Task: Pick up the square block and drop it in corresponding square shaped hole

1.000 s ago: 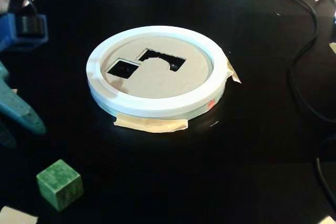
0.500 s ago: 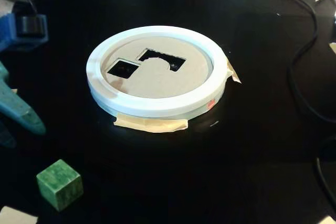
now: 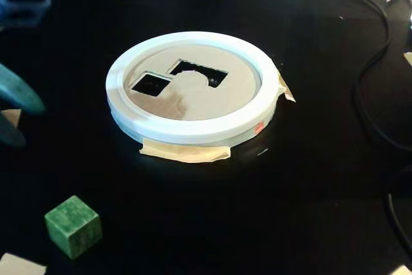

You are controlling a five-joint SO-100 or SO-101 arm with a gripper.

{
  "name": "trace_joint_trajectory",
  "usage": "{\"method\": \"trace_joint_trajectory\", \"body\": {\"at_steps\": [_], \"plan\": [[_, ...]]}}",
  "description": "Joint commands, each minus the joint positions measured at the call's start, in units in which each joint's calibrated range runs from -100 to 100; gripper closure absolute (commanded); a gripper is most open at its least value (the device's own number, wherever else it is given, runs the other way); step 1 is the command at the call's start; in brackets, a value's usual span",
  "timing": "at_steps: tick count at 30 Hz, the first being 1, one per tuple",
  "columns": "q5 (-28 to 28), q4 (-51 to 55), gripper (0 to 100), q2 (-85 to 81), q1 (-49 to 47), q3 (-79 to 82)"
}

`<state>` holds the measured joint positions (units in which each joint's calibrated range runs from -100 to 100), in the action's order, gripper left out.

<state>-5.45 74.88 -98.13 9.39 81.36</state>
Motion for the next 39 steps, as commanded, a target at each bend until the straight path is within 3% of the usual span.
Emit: {"method": "trace_joint_trajectory", "body": {"at_steps": [1, 12, 17, 24, 39], "plan": [[-1.76, -2.07, 12, 7.53, -1.15, -12.32], [-2.25, -1.07, 11, 65.75, -2.65, -47.2], [-3.86, -0.47, 13, 80.8, -2.65, -50.66], [-5.37, 4.35, 13, 83.66, -2.77, -50.57], [-5.42, -0.47, 13, 91.45, -0.9, -50.66]]}}
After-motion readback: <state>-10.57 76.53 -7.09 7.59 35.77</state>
